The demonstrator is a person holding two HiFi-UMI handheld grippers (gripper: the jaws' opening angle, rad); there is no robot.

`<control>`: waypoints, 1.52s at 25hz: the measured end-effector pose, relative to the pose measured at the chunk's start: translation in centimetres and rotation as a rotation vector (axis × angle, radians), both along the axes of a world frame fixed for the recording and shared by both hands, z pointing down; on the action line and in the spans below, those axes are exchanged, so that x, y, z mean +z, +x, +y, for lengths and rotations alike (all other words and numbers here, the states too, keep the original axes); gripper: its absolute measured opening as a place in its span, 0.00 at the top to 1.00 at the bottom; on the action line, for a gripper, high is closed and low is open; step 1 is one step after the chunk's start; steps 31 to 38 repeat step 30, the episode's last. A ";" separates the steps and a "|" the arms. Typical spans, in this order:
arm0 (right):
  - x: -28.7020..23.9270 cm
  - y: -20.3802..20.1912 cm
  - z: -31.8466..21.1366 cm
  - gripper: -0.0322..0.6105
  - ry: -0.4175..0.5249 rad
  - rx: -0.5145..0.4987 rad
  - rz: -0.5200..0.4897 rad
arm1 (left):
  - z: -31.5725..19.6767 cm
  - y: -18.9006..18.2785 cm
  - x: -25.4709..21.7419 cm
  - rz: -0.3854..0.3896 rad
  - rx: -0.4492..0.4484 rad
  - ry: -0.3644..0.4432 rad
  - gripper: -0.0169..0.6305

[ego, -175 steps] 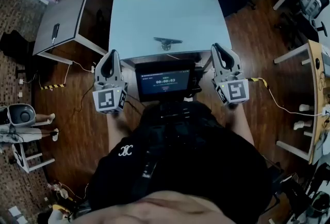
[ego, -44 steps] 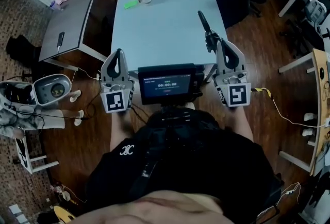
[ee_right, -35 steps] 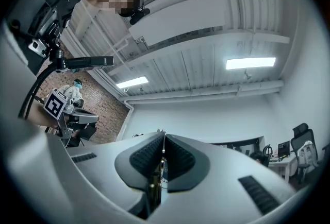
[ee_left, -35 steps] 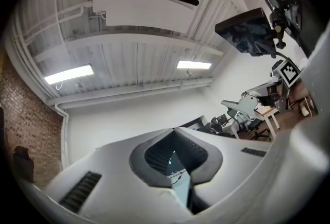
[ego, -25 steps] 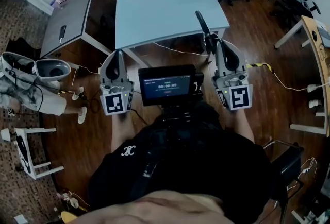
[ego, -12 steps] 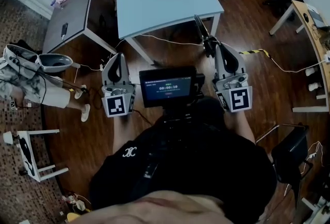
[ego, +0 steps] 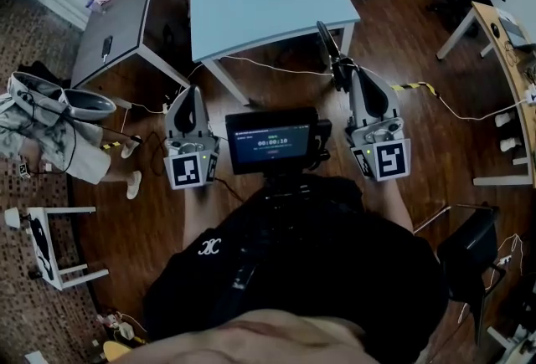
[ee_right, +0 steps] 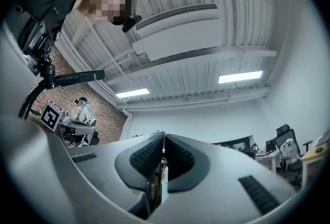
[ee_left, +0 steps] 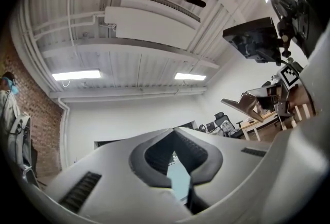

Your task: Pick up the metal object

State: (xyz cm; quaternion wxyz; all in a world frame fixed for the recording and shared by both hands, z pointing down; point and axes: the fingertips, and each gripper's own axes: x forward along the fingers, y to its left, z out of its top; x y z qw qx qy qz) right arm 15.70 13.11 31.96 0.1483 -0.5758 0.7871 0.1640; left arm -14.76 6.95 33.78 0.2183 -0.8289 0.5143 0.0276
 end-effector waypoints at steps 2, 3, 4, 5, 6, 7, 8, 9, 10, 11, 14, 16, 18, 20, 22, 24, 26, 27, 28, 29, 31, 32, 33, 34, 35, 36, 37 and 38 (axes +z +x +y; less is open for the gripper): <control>-0.2 -0.1 0.2 0.98 -0.005 -0.004 0.006 | 0.2 -0.1 -0.2 -0.014 -0.002 0.000 0.96; -0.4 -0.1 0.2 0.98 -0.005 -0.006 0.009 | 0.2 -0.1 -0.2 -0.020 -0.006 0.000 0.96; -0.4 -0.2 0.1 0.98 -0.007 -0.010 0.011 | 0.1 -0.1 -0.3 -0.023 -0.013 -0.001 0.96; -0.4 -0.2 0.1 0.98 -0.010 -0.014 0.013 | 0.1 -0.1 -0.3 -0.026 -0.019 -0.002 0.96; -0.3 -0.2 0.0 0.98 -0.015 -0.018 0.017 | 0.2 0.0 -0.2 -0.031 -0.022 -0.003 0.96; -0.2 -0.2 0.0 0.98 -0.020 -0.020 0.021 | 0.2 0.2 -0.1 -0.037 -0.025 -0.005 0.96; -0.2 -0.1 0.0 0.98 -0.025 -0.020 0.023 | 0.3 0.4 -0.1 -0.041 -0.025 -0.006 0.96; -0.2 0.0 -0.1 0.98 -0.028 -0.020 0.023 | 0.3 0.5 0.0 -0.044 -0.025 -0.006 0.96; -0.2 0.0 -0.1 0.98 -0.031 -0.020 0.024 | 0.4 0.6 0.0 -0.046 -0.024 -0.005 0.96; -0.3 0.1 -0.1 0.98 -0.032 -0.020 0.026 | 0.4 0.6 0.0 -0.048 -0.024 -0.003 0.96; -0.7 0.4 -0.1 0.98 -0.029 -0.026 0.031 | 0.7 0.9 -0.3 -0.048 -0.027 -0.002 0.96; -0.8 0.5 -0.1 0.98 -0.028 -0.030 0.029 | 0.9 1.1 -0.5 -0.046 -0.028 -0.001 0.96; -0.5 0.2 -0.1 0.98 -0.028 -0.031 0.036 | 1.0 0.8 -0.4 -0.049 -0.032 0.005 0.96; -0.4 -0.1 -0.2 0.98 -0.028 -0.033 0.046 | 1.0 0.5 -0.5 -0.048 -0.039 0.009 0.96; -0.5 -0.2 -0.3 0.98 -0.024 -0.036 0.048 | 1.1 0.5 -0.6 -0.046 -0.043 0.010 0.96; -0.8 -0.2 -0.3 0.98 -0.010 -0.033 0.052 | 1.1 0.4 -0.5 -0.051 -0.046 0.014 0.96; -0.7 -0.3 -0.3 0.98 -0.008 -0.031 0.059 | 1.1 0.3 -0.4 -0.056 -0.049 0.016 0.96; -0.6 -0.2 -0.3 0.98 -0.012 -0.032 0.061 | 1.1 0.3 -0.4 -0.058 -0.049 0.018 0.96; -0.6 -0.2 -0.3 0.98 -0.010 -0.030 0.061 | 1.1 0.4 -0.4 -0.060 -0.047 0.020 0.96; -0.7 -0.1 -0.4 0.98 -0.002 -0.026 0.060 | 1.1 0.4 -0.4 -0.063 -0.046 0.023 0.96; -0.8 0.0 -0.4 0.98 0.007 -0.022 0.058 | 1.0 0.5 -0.4 -0.065 -0.044 0.026 0.96; -0.8 0.0 -0.4 0.98 0.007 -0.022 0.058 | 1.0 0.5 -0.4 -0.065 -0.044 0.026 0.96; -0.8 0.0 -0.4 0.98 0.007 -0.022 0.058 | 1.0 0.5 -0.4 -0.065 -0.044 0.026 0.96; -0.8 0.0 -0.4 0.98 0.007 -0.022 0.058 | 1.0 0.5 -0.4 -0.065 -0.044 0.026 0.96; -0.8 0.0 -0.4 0.98 0.007 -0.022 0.058 | 1.0 0.5 -0.4 -0.065 -0.044 0.026 0.96; -0.8 0.0 -0.4 0.98 0.007 -0.022 0.058 | 1.0 0.5 -0.4 -0.065 -0.044 0.026 0.96; -0.8 0.0 -0.4 0.98 0.007 -0.022 0.058 | 1.0 0.5 -0.4 -0.065 -0.044 0.026 0.96; -0.8 0.0 -0.4 0.98 0.007 -0.022 0.058 | 1.0 0.5 -0.4 -0.065 -0.044 0.026 0.96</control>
